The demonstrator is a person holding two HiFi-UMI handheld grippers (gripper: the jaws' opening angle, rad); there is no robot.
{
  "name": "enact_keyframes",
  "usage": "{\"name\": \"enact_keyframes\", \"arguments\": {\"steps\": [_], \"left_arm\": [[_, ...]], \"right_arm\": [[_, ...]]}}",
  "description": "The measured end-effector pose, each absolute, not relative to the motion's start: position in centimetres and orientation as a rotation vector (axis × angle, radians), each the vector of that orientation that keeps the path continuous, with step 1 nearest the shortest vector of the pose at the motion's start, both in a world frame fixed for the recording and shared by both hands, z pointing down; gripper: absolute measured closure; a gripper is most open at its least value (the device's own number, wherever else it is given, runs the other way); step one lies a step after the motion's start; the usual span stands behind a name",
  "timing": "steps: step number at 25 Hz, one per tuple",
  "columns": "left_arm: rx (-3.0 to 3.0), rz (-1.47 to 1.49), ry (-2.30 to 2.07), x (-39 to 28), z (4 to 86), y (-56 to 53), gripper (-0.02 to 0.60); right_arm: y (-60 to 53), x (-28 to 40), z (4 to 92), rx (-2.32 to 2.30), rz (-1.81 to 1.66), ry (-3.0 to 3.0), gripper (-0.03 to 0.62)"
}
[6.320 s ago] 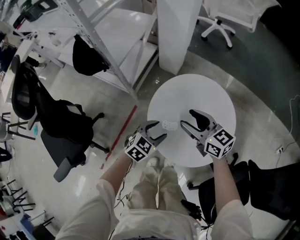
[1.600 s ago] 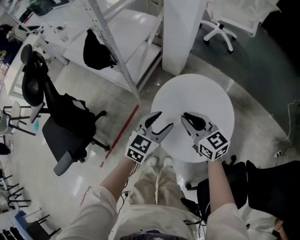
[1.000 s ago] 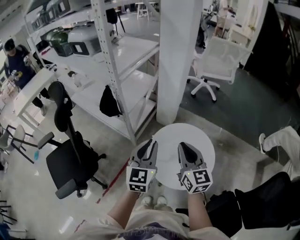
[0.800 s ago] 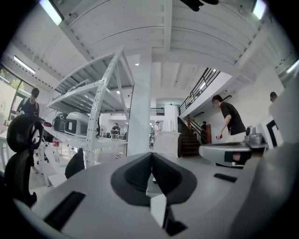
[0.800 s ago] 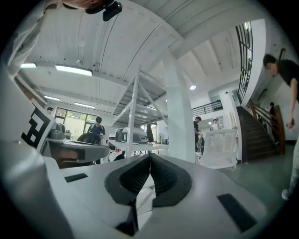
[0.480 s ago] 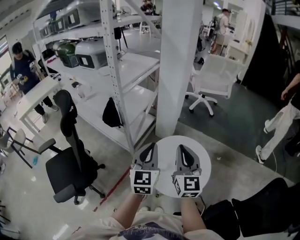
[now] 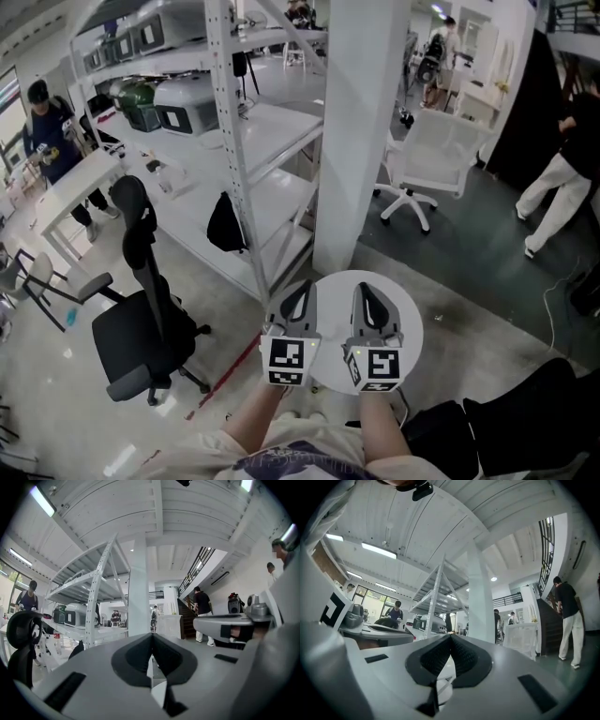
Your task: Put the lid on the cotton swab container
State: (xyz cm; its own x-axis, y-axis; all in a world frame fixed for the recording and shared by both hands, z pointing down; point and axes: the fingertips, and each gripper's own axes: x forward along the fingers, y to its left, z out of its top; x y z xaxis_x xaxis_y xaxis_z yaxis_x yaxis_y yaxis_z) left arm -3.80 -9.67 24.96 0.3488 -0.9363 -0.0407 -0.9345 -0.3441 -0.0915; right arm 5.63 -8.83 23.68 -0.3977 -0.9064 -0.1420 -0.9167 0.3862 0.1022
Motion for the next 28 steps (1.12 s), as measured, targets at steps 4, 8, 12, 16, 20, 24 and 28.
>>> {"name": "enact_keyframes", "arguments": {"steps": [4, 8, 12, 16, 20, 24, 28], "left_arm": [[-2.483, -0.029, 1.724, -3.8, 24.6, -9.6, 0.583], [-2.469, -0.026, 1.706, -3.6, 24.0, -9.7, 0.583], [-2.454, -0.036, 1.704, -3.8, 23.8, -9.7, 0.583], [-2.449, -0.042, 1.707, -3.9, 23.8, -9.8, 0.583], [-2.450, -0.039, 1.709, -4.1, 23.8, -9.7, 0.583], [-2.453, -0.042, 1.710, -4.1, 23.9, -9.7, 0.583], [-2.452, -0.047, 1.710, -4.0, 24.1, -9.8, 0.583]], "right_arm": [[-8.9, 5.1, 23.9, -1.668, 0.242, 2.588, 0.588], [-8.9, 4.6, 23.7, -1.661, 0.265, 2.606, 0.588], [-8.9, 4.3, 23.3, -1.641, 0.277, 2.615, 0.588], [-9.0, 4.1, 23.0, -1.635, 0.288, 2.623, 0.588], [-8.8, 3.9, 23.0, -1.635, 0.293, 2.628, 0.588], [-8.8, 3.9, 23.0, -1.644, 0.304, 2.637, 0.588], [-8.8, 4.1, 23.0, -1.647, 0.321, 2.638, 0.588]]}}
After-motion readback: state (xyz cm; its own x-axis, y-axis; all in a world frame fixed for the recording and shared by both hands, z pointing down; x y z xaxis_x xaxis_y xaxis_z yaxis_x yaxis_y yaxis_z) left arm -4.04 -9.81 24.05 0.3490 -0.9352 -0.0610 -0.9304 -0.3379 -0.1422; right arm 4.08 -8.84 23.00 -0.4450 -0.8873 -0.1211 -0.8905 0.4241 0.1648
